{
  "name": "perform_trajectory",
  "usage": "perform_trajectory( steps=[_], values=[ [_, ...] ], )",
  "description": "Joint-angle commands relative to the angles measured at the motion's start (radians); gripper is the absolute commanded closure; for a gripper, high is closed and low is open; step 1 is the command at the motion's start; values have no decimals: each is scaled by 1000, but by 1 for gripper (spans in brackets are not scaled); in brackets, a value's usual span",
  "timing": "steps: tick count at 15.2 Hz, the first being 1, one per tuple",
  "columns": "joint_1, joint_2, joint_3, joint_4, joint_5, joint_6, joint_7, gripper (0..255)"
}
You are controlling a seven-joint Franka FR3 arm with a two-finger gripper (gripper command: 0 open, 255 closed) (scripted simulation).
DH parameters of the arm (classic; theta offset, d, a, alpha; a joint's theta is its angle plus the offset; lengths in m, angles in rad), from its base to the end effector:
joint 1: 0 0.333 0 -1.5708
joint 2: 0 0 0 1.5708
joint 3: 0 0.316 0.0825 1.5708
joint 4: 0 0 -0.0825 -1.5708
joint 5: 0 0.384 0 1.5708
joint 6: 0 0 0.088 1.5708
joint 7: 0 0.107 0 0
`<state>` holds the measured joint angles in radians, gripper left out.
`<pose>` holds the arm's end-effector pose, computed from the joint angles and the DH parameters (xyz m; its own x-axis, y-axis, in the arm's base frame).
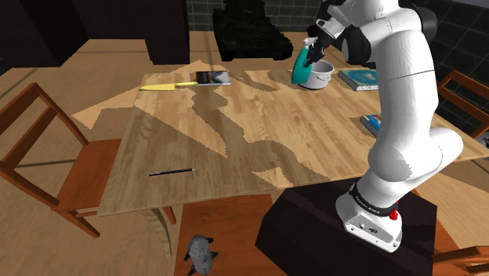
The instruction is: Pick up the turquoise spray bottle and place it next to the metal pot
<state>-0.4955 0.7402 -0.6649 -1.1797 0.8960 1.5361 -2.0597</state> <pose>0.4786 -0.5396 0.4010 0.5425 0.6802 0.4930 0.7849 -0.6195 -0.0091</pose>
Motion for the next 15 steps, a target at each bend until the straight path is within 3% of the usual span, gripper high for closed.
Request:
perform_trajectory(
  steps=[1, 15],
  values=[
    [6, 3, 1, -20, 2, 19, -11, 255],
    [21, 61, 22, -112, 37, 134, -89, 255]
  ],
)
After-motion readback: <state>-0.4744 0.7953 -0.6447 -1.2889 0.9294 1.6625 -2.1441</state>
